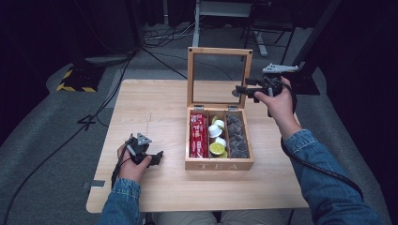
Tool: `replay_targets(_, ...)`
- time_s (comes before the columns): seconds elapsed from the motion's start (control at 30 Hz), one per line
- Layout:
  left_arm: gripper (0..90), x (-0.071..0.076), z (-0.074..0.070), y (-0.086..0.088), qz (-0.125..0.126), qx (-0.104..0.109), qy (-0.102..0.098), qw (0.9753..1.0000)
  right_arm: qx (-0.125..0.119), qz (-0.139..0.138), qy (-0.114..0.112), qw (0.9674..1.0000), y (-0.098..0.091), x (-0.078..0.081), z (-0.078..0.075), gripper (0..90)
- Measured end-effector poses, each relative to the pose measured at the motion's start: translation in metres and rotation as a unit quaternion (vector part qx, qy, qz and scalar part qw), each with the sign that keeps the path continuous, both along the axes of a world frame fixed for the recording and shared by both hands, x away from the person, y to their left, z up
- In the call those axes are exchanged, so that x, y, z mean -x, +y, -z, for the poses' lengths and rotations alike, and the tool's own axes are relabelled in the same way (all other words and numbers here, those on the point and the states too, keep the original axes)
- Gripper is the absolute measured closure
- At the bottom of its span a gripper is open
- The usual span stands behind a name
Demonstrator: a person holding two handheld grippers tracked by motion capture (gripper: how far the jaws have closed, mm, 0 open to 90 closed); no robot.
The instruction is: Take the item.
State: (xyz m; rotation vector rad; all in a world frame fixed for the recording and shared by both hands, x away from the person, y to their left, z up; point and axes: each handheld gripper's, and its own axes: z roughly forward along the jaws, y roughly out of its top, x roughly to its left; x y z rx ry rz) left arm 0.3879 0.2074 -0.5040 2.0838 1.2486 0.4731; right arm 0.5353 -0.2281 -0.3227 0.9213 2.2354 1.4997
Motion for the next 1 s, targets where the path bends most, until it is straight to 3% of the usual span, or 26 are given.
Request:
replay_targets(0.17, 15.6, 0.001, 0.000, 0.000, 0.000, -0.001, 0.001, 1.0000, 0.003, -0.024, 0.010, 0.9996, 0.012, 0.012, 0.000, 42.5)
replay_targets(0.47, 15.5, 0.001, 0.000, 0.000, 0.000, 0.001, 0.001, 1.0000, 0.013, -0.065, 0.016, 0.9977, 0.032, 0.028, 0.003, 42.0)
replay_targets(0.73, 15.6, 0.001, 0.000, 0.000, 0.000, -0.001, 0.001, 1.0000, 0.035, -0.076, 0.018, 0.9963, 0.049, 0.038, 0.010, 42.2)
replay_targets(1.0, 15.6, 0.001, 0.000, 0.000, 0.000, -0.001, 0.001, 1.0000, 0.056, -0.100, 0.060, 0.9916, 0.074, 0.049, 0.023, 41.2)
